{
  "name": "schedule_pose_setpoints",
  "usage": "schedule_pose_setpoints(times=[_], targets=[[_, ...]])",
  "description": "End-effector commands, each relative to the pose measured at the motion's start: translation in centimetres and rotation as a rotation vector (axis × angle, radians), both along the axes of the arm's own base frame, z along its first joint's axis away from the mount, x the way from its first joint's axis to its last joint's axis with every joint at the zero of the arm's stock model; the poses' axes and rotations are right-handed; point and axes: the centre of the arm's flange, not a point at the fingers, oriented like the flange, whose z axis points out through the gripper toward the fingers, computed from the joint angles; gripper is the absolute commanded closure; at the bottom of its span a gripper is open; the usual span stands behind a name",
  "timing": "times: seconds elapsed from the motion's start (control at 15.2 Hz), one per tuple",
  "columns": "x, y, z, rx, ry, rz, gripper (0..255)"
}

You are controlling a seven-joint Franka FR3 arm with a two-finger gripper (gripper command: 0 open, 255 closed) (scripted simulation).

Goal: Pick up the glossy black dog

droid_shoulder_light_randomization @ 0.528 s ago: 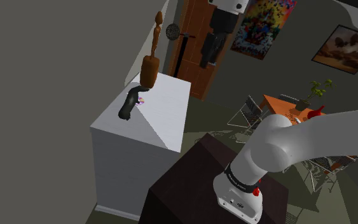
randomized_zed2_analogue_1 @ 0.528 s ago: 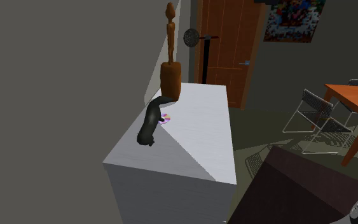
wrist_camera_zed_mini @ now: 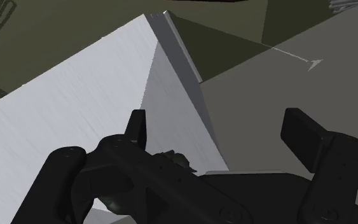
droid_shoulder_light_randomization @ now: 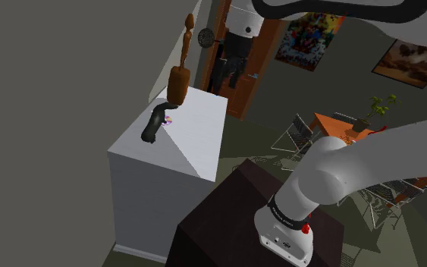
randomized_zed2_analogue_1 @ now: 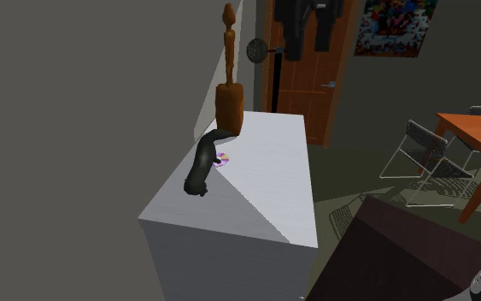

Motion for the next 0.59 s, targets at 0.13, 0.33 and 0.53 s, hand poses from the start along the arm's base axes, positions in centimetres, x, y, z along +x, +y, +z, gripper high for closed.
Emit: schedule_pose_setpoints(times=[0.13, 0.33, 0.53], targets=[[3.4, 1.5, -3.6, -0.013, -0.002, -0.077, 0], [5.9, 2.5, -6.6, -0.024, -0.001, -0.134, 0], [8.6, 3.3, -9.5, -0.034, -0.001, -0.190, 0]])
